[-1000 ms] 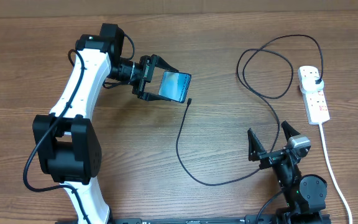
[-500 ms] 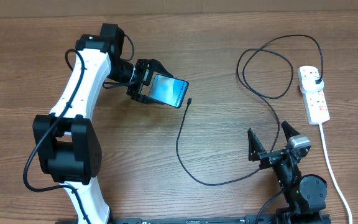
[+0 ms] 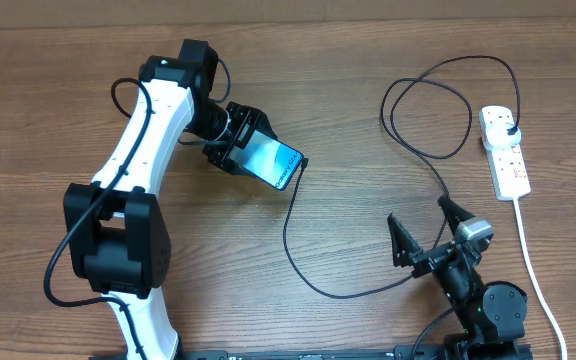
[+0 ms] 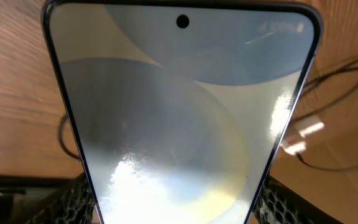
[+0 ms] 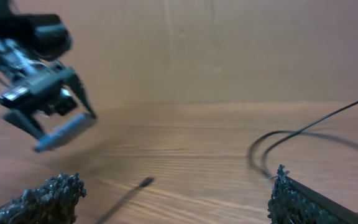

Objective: Plug charger to phone and switch on socket
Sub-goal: 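Move the right gripper left toward the black cable's USB-C end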

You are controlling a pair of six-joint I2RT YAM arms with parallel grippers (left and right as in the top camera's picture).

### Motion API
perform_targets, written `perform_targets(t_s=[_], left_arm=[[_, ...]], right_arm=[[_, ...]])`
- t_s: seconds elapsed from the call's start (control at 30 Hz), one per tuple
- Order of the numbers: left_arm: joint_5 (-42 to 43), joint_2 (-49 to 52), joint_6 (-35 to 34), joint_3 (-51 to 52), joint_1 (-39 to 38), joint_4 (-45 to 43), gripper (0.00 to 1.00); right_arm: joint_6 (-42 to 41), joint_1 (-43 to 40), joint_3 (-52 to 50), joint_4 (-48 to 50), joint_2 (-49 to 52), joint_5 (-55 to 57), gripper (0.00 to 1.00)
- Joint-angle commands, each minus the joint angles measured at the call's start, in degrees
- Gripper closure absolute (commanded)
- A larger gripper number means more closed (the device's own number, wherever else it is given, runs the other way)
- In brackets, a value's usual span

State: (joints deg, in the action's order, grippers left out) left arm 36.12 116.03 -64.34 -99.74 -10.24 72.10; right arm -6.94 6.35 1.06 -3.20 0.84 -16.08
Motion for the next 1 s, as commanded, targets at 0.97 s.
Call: perform_targets(t_s=[0.97], left_arm=[[-8.2,0.0,1.2,-1.7,-2.3,0.4,0.52]], right_arm=[[-14.3,-0.3,38.8,-27.1,38.7,-25.2,0.00]])
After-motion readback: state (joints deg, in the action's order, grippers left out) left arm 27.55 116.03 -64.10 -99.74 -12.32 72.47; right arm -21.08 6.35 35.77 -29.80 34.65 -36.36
